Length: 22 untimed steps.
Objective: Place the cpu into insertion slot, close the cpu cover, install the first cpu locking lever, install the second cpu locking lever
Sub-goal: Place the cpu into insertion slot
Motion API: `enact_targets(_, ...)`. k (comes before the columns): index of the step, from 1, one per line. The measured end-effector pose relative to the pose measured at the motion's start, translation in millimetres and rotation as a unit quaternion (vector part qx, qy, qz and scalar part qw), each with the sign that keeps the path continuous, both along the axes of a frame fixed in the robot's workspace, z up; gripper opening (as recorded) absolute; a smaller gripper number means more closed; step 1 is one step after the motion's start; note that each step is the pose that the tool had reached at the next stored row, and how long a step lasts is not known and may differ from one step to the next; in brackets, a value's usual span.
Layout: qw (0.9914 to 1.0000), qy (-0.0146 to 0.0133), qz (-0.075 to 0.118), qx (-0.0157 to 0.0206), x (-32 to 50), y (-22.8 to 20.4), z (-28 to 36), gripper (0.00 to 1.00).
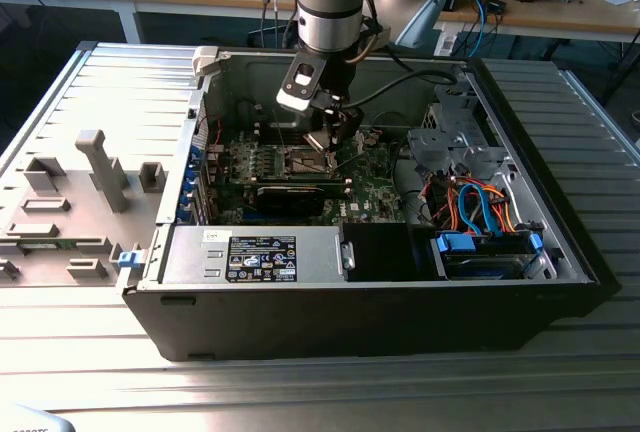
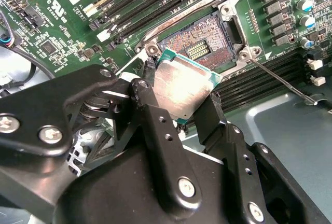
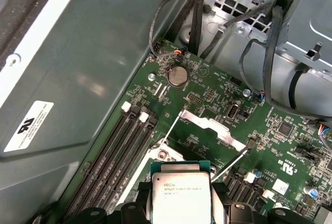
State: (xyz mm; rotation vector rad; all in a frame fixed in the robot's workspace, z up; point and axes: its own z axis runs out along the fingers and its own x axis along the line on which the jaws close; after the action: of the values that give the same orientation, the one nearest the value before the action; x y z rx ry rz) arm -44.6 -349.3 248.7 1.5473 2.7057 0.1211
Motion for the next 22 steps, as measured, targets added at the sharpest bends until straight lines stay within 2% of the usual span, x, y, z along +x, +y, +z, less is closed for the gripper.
enact_targets(4, 0.99998, 0.0000, -0.007, 0.0000, -0.1, 0.0, 0.0, 0.54)
enact_targets(10, 0.99934, 0.0000, -0.036, 0.0000, -0.4, 0.0, -0.1, 0.54)
enact_targets(15, 0.99809, 0.0000, -0.062, -0.0001, -0.3, 0.0, -0.3, 0.54)
enact_targets(20, 0.99602, 0.0000, -0.089, 0.0000, -0.4, 0.0, -0.4, 0.54)
enact_targets(22, 0.99550, 0.0000, -0.095, -0.0001, -0.4, 0.0, -0.4, 0.54)
